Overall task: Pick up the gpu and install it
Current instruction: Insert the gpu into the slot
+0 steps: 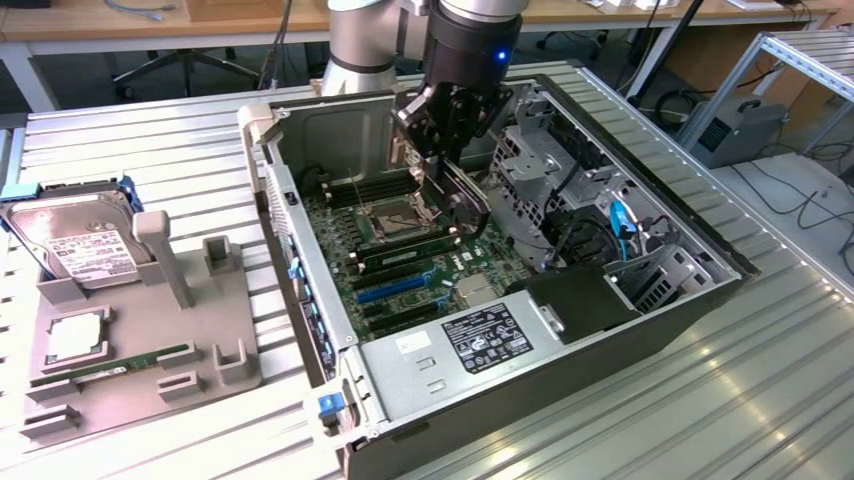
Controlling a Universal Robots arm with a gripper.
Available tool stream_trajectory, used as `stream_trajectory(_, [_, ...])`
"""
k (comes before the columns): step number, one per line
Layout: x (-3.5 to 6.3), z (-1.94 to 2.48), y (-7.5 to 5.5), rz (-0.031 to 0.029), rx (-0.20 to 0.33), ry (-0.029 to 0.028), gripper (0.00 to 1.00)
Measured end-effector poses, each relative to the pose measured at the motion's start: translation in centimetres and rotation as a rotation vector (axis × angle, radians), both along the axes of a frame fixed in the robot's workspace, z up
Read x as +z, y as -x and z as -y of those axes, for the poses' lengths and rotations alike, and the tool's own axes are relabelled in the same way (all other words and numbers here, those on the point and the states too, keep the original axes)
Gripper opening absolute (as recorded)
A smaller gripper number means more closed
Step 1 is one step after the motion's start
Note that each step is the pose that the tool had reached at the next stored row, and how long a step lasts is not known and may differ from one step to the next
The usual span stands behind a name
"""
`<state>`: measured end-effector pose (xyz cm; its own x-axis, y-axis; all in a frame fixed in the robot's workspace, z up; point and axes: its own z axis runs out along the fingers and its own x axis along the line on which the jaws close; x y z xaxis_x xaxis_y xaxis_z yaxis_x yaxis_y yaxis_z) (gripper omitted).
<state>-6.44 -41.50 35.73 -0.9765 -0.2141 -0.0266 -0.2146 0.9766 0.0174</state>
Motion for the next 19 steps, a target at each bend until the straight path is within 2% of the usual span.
stream_trajectory(19, [0.0,0.0,0.0,0.0,0.056,0.0,0.27])
